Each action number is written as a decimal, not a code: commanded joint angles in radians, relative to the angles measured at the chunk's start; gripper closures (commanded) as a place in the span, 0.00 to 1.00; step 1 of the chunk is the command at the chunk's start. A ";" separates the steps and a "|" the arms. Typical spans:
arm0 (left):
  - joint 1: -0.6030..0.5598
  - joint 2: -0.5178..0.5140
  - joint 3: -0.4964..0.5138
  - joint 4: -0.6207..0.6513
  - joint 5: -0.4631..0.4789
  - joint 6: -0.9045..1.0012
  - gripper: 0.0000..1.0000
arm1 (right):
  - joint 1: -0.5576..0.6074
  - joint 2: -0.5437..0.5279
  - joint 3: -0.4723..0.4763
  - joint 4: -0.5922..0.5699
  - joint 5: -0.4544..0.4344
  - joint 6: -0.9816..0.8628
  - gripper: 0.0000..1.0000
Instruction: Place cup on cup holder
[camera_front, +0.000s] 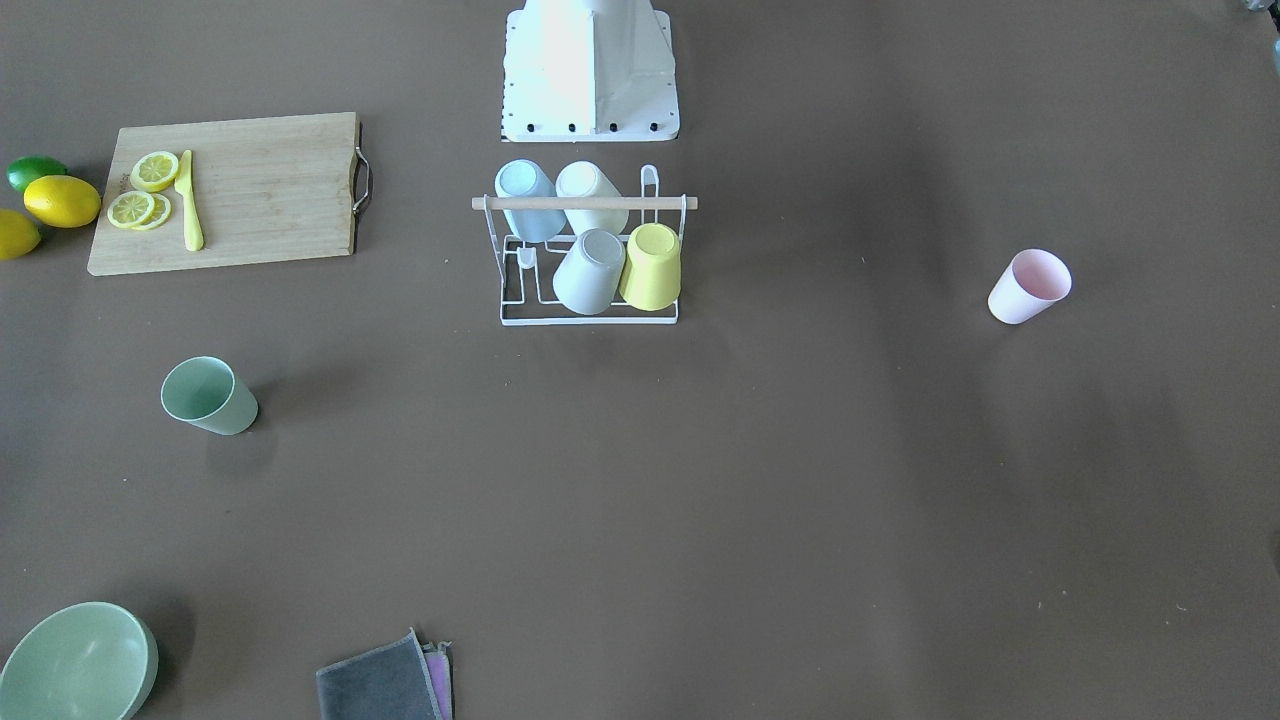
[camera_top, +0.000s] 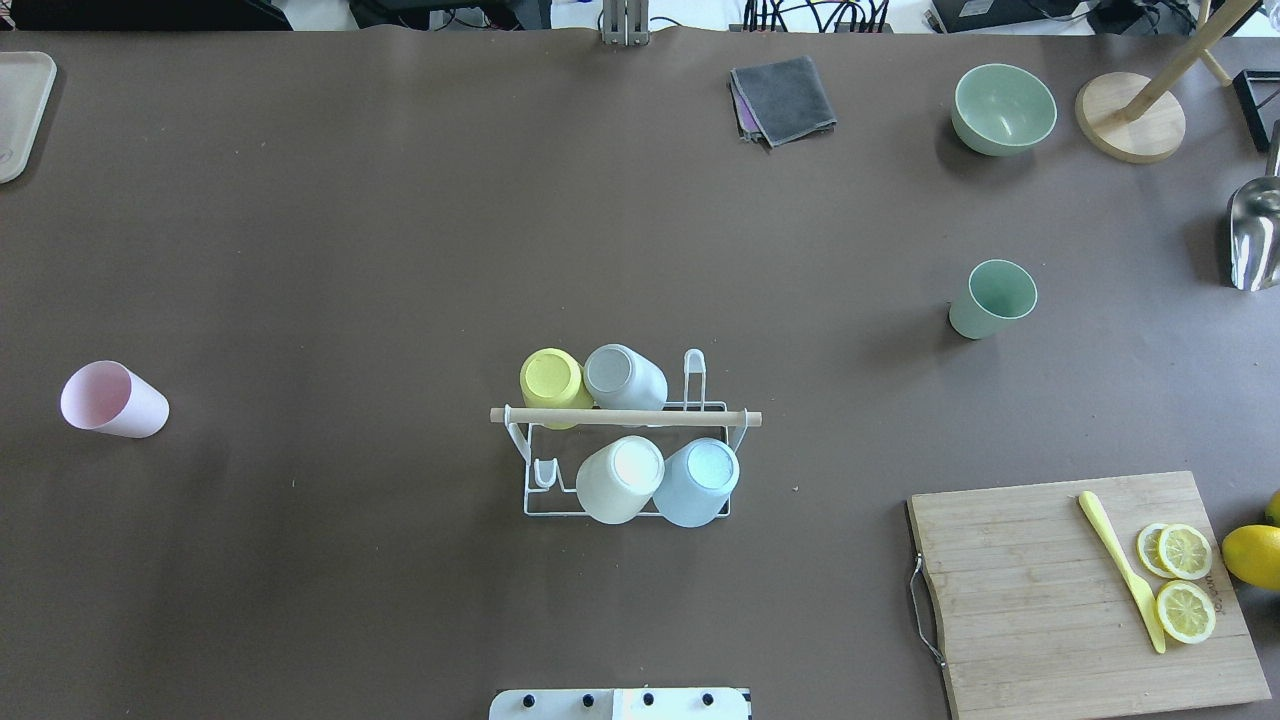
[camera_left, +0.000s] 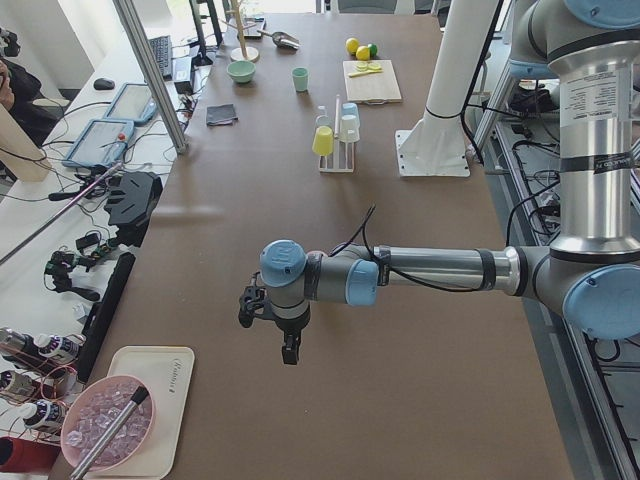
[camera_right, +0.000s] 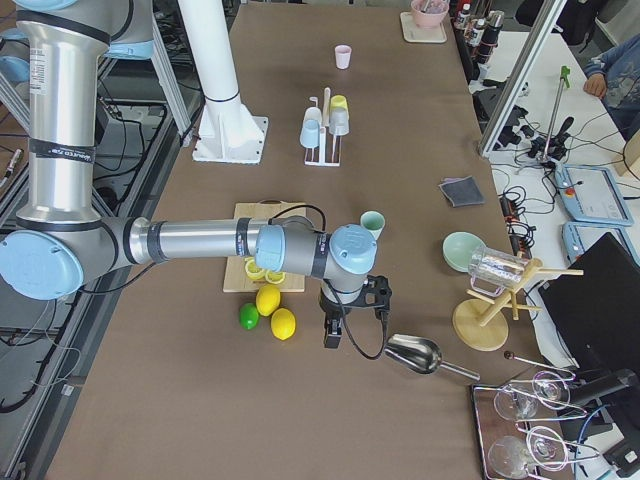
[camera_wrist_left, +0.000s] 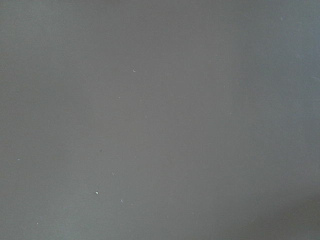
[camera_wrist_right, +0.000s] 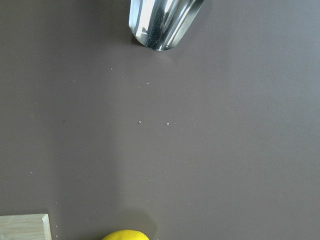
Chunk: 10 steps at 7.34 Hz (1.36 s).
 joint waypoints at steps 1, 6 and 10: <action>0.000 -0.001 -0.001 0.000 0.000 0.000 0.02 | 0.000 0.003 0.004 0.001 -0.004 -0.001 0.00; 0.000 -0.003 -0.002 0.000 0.000 0.002 0.02 | -0.009 0.038 0.007 0.001 -0.002 -0.001 0.00; 0.002 -0.004 -0.002 0.000 0.000 0.000 0.02 | -0.061 0.065 0.061 -0.002 -0.028 -0.002 0.00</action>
